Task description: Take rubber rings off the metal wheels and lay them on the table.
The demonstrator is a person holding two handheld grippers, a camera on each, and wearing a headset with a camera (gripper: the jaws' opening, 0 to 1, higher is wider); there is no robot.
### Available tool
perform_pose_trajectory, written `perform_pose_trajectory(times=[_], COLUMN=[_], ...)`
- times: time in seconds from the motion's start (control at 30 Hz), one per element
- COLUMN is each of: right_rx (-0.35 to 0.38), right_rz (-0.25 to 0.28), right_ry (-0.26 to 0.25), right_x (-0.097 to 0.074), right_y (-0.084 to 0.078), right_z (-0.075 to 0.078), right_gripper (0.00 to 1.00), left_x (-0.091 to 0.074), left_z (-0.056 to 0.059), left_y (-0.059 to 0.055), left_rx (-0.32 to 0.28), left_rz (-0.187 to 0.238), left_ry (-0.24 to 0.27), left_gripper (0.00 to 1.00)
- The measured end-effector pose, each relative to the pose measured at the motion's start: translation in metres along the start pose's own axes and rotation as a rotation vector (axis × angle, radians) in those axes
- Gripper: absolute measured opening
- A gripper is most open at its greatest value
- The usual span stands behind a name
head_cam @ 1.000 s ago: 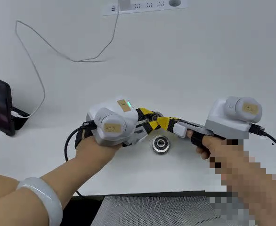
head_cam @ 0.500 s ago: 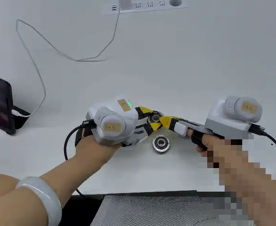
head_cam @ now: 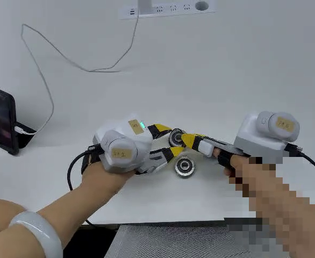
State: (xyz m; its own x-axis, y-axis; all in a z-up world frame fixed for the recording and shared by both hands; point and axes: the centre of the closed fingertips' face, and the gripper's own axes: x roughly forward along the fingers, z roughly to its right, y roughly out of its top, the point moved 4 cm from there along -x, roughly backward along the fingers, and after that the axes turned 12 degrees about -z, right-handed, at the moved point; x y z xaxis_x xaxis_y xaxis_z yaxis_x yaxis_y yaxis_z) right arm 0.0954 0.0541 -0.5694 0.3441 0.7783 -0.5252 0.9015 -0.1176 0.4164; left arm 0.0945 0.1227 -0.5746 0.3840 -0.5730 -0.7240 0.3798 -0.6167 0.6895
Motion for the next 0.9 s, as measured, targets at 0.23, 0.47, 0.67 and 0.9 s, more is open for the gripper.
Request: perform_pose_trajectory(times=[0.23,0.47,0.67,0.9], right_rx=[0.008,0.027,0.037,0.055], right_rz=[0.007,0.021,0.035,0.064], right_ry=[0.02,0.058,0.088,0.125], right_x=[-0.001,-0.003,-0.008,-0.025], right_y=[0.001,0.002,0.004,0.005], right_z=[-0.006,-0.014,-0.019,-0.03], right_gripper=[0.01,0.01,0.01,0.01], left_x=[-0.005,-0.009,-0.014,-0.017], left_z=[-0.003,-0.006,-0.004,-0.003], left_y=[-0.005,-0.009,-0.01,-0.01], left_rx=[-0.02,-0.039,-0.049,-0.057], left_rz=[0.0,0.015,0.04,0.057], left_ry=[0.019,0.027,0.026,0.023], left_gripper=[0.38,0.44,0.47,0.48])
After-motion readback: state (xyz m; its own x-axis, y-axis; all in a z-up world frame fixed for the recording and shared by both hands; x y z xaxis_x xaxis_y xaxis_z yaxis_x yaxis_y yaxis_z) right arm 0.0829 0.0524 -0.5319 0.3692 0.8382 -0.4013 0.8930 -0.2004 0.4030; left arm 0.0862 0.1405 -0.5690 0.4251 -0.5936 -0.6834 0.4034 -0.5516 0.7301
